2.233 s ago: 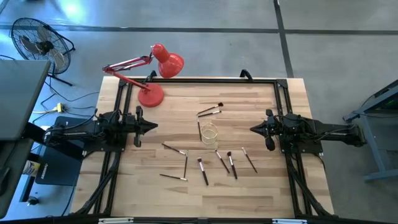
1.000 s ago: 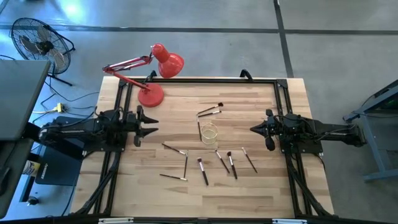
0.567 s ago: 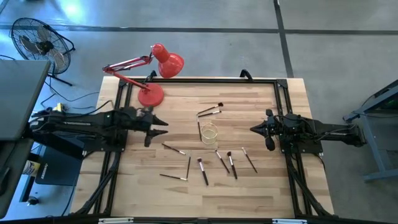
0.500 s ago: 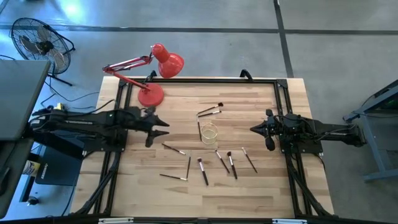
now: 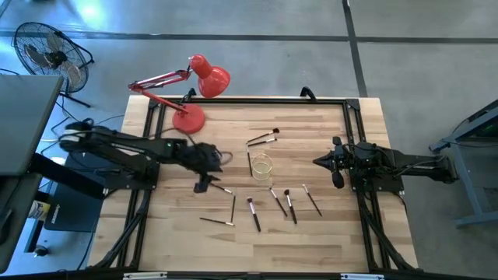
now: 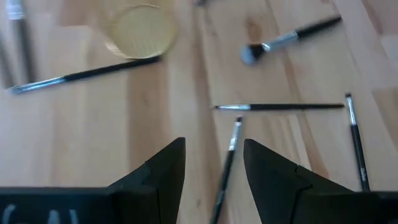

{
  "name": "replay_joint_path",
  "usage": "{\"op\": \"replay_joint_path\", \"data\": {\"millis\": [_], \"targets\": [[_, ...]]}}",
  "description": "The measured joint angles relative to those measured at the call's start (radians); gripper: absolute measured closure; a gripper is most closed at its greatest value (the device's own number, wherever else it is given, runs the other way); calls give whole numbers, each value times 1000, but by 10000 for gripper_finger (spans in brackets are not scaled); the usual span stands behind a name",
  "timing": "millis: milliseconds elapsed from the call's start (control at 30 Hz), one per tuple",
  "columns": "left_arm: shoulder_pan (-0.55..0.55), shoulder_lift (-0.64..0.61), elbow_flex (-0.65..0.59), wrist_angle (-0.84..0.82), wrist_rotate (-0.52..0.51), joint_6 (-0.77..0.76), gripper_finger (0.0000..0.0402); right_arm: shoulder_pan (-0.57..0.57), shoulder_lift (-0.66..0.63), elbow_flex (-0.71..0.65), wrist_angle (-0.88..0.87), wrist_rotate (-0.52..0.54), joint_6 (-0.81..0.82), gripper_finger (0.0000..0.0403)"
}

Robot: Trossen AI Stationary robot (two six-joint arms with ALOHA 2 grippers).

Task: Put items in baskets/containers
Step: Put the eyeshadow brush into the wire organizer

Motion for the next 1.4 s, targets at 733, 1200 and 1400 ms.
{"op": "replay_joint_path", "data": {"millis": [733,1200,1400], "targets": [[-133,407,268,-126,-135,30,241,0,0,0,-4,0,0,402],[-156,477,272,-92,-139,-22,241,0,1,0,-3,0,0,402],[-156,477,272,-63,-162,-21,241,0,1,0,-3,0,0,402]]}}
